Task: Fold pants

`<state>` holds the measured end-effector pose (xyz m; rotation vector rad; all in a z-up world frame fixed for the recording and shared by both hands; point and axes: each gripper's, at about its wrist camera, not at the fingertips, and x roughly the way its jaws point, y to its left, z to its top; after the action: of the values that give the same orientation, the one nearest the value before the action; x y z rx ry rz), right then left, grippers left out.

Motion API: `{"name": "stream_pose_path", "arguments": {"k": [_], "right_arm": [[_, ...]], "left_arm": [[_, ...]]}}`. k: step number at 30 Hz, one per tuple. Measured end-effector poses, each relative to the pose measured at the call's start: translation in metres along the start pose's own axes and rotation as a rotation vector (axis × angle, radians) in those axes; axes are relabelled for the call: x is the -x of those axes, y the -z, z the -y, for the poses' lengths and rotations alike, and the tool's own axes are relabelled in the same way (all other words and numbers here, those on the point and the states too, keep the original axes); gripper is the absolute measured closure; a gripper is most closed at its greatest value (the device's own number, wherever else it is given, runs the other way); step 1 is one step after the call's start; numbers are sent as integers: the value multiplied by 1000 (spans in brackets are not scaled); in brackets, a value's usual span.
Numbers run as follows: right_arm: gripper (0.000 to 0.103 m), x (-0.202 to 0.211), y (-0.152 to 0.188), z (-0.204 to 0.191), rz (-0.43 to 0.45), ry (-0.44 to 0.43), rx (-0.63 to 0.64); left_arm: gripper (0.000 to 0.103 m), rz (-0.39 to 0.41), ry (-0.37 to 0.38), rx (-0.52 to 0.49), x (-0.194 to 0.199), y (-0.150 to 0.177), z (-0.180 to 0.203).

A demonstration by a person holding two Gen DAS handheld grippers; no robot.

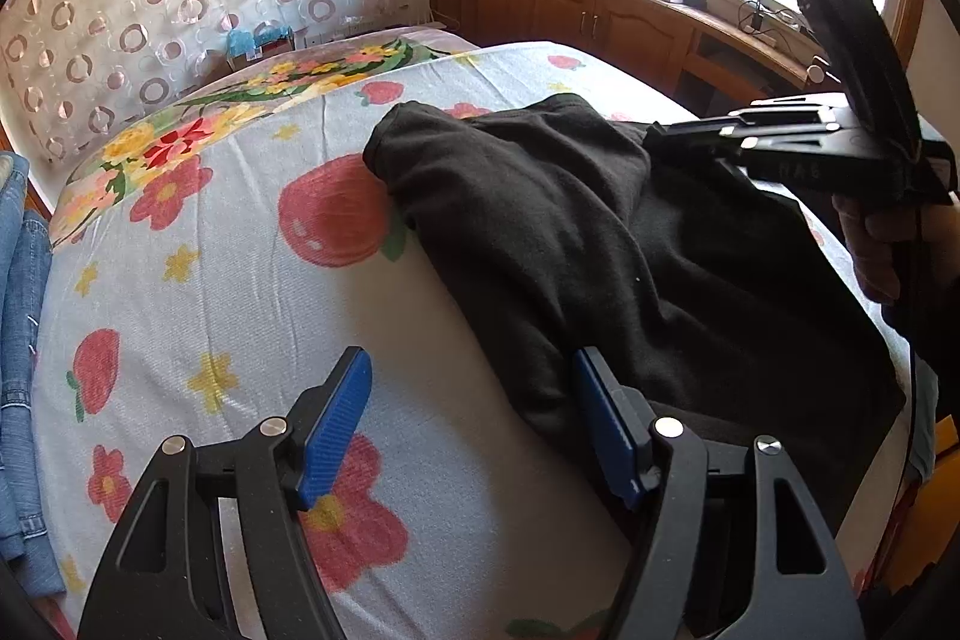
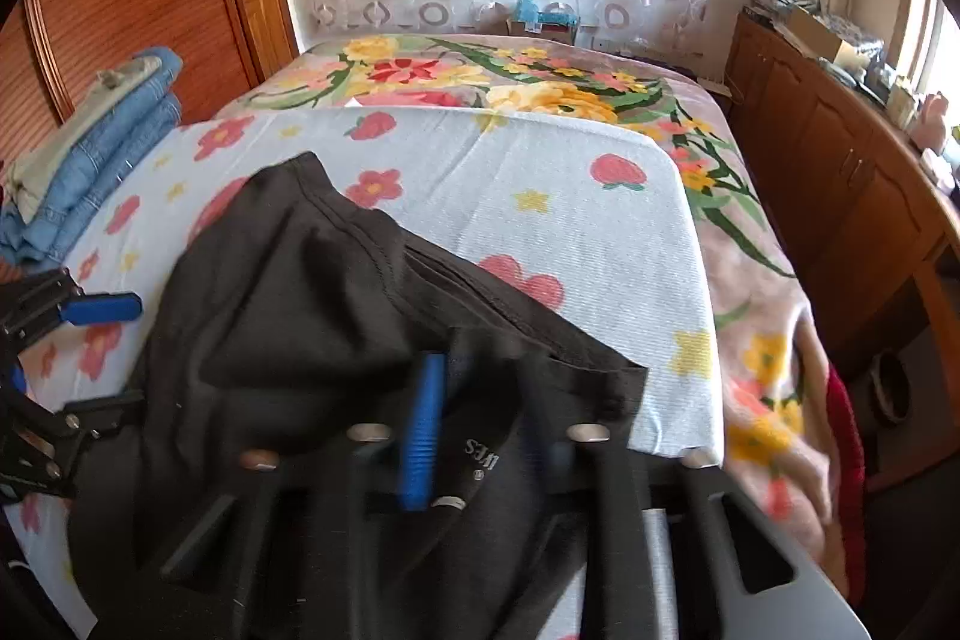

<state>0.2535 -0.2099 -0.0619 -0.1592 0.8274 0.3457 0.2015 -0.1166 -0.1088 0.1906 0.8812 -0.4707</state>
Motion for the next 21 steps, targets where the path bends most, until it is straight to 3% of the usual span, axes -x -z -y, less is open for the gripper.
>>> {"name": "stream_pose_path", "arguments": {"k": [1, 7, 21], "right_arm": [[95, 4, -2, 0, 14, -8, -3], [97, 30, 3, 19, 129, 36, -77], [97, 25, 5, 30, 114, 135, -159]], "left_arm": [[33, 3, 0, 0, 0, 0, 0], [33, 12, -2, 0, 1, 2, 0], [33, 23, 3, 21, 9, 0, 0]]}}
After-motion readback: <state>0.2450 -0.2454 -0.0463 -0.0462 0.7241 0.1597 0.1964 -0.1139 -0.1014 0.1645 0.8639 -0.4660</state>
